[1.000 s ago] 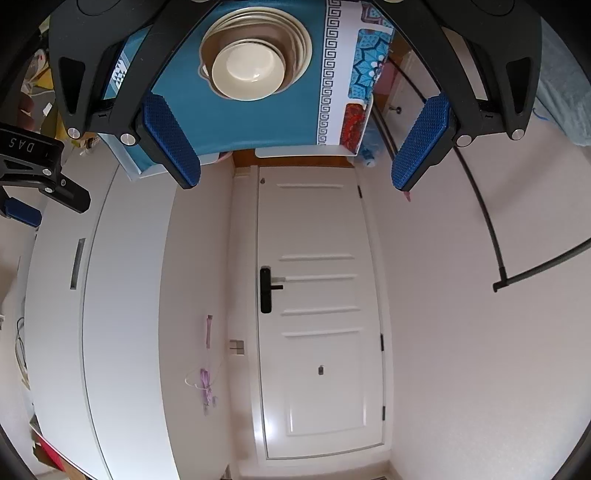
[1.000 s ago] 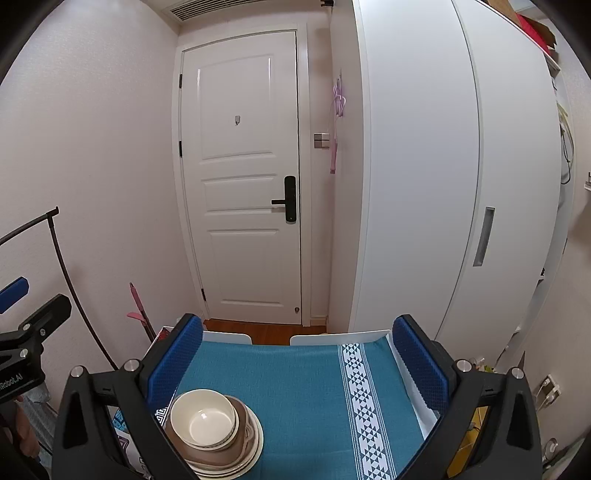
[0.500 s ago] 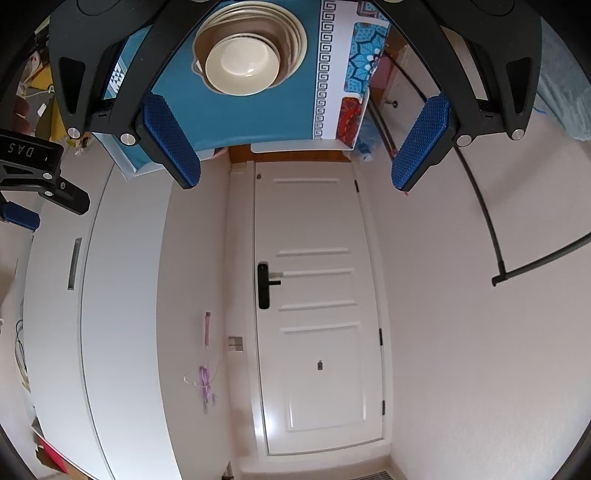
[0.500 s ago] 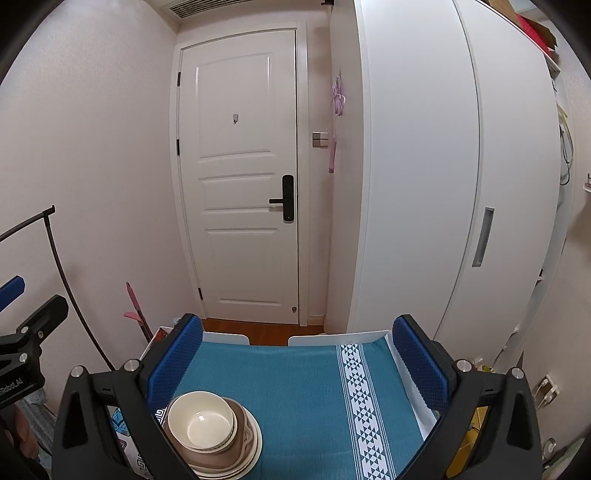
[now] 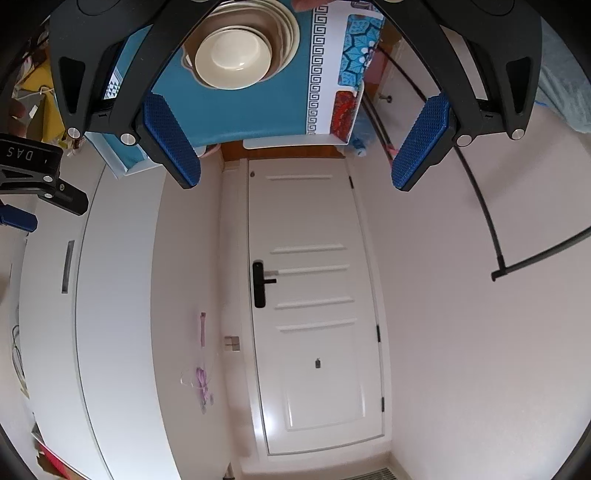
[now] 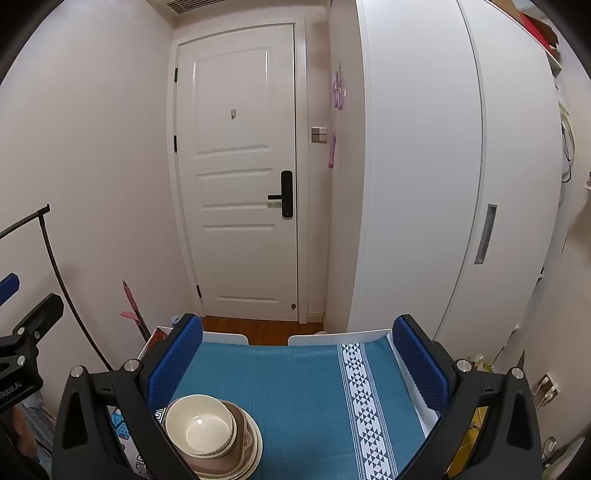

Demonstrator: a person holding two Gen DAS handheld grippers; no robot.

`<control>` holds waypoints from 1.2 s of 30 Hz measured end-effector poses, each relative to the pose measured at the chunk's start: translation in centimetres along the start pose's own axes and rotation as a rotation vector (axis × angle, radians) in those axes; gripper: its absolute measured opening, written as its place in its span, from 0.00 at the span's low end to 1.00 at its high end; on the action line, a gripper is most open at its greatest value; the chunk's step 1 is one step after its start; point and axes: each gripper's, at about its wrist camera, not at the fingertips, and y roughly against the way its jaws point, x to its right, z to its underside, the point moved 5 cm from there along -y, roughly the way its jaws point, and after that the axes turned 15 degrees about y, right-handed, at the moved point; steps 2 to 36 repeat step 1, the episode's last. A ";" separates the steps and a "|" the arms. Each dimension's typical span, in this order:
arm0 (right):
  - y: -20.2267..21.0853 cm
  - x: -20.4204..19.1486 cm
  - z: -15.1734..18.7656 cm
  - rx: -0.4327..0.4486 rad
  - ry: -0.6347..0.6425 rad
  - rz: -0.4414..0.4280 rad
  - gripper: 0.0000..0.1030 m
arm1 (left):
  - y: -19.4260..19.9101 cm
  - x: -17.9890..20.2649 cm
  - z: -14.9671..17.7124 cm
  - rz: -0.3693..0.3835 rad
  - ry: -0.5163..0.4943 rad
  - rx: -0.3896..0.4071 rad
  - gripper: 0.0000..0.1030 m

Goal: Organize plates and bowls

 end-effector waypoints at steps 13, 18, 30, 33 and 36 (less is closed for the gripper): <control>-0.3 -0.1 0.0 -0.005 0.001 -0.001 0.99 | -0.3 -0.1 0.0 0.002 0.004 -0.002 1.00; -0.3 -0.1 0.0 -0.005 0.001 -0.001 0.99 | -0.3 -0.1 0.0 0.002 0.004 -0.002 1.00; -0.3 -0.1 0.0 -0.005 0.001 -0.001 0.99 | -0.3 -0.1 0.0 0.002 0.004 -0.002 1.00; -0.3 -0.1 0.0 -0.005 0.001 -0.001 0.99 | -0.3 -0.1 0.0 0.002 0.004 -0.002 1.00; -0.3 -0.1 0.0 -0.005 0.001 -0.001 0.99 | -0.3 -0.1 0.0 0.002 0.004 -0.002 1.00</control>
